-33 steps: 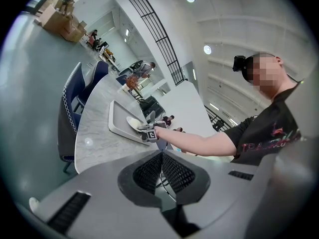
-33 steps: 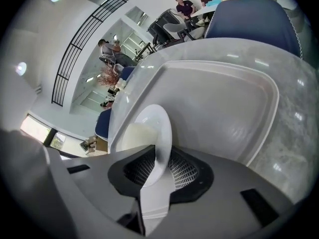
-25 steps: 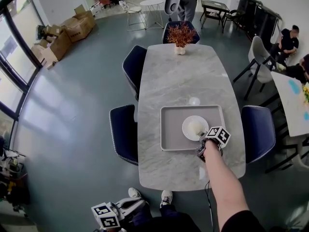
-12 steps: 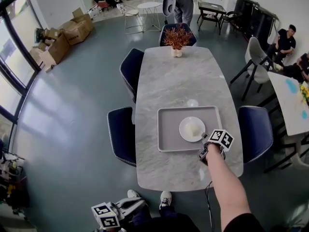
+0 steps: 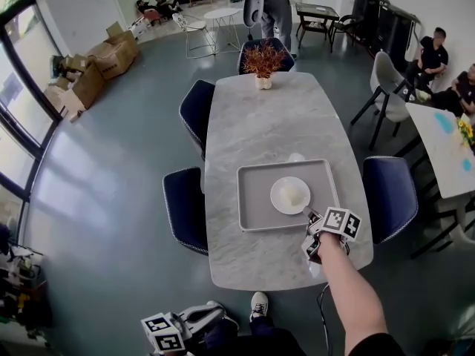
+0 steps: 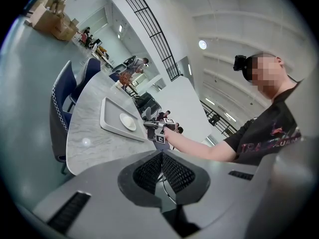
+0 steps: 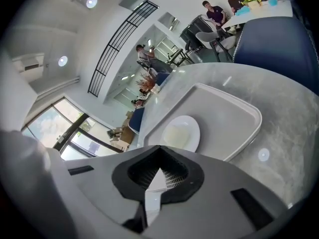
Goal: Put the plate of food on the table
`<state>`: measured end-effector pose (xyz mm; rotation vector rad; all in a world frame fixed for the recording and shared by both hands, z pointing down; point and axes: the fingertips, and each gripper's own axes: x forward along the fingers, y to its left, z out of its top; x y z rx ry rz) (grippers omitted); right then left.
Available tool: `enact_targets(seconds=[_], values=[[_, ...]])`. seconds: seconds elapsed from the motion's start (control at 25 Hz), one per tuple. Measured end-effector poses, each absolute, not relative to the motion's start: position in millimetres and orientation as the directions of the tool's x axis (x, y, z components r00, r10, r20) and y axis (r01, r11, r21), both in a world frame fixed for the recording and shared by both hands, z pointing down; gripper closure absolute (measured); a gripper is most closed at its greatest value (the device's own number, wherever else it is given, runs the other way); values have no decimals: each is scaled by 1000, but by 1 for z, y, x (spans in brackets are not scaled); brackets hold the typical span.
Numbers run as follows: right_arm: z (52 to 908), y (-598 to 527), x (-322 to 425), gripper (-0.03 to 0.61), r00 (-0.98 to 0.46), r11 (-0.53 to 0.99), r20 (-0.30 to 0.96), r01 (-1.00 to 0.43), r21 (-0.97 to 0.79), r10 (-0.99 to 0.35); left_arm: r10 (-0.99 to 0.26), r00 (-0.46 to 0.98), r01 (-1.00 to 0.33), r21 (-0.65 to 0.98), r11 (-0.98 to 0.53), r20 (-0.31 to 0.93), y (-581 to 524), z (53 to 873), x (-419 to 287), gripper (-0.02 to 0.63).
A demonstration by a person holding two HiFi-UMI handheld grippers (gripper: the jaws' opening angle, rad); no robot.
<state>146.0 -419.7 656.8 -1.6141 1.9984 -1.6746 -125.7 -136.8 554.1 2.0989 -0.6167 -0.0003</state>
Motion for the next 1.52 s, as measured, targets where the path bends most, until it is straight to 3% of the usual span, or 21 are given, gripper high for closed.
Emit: enact_targets(seconds=[0.2, 0.52, 1.16, 1.52], values=[[622, -386, 112, 572, -552, -9, 398, -577, -817, -733, -395, 887, -418, 778, -470, 238, -132, 554, -125, 606], [601, -287, 64, 572, -640, 49, 329, -498, -866, -695, -328, 923, -358, 768, -531, 203, -118, 548, -126, 606], [568, -64, -53, 572, -664, 47, 264, -412, -910, -699, -193, 973, -219, 747, -628, 123, -22, 529, -169, 606], [563, 20, -97, 572, -642, 49, 270, -433, -900, -718, -126, 986, -163, 741, -651, 106, 34, 524, -190, 606]])
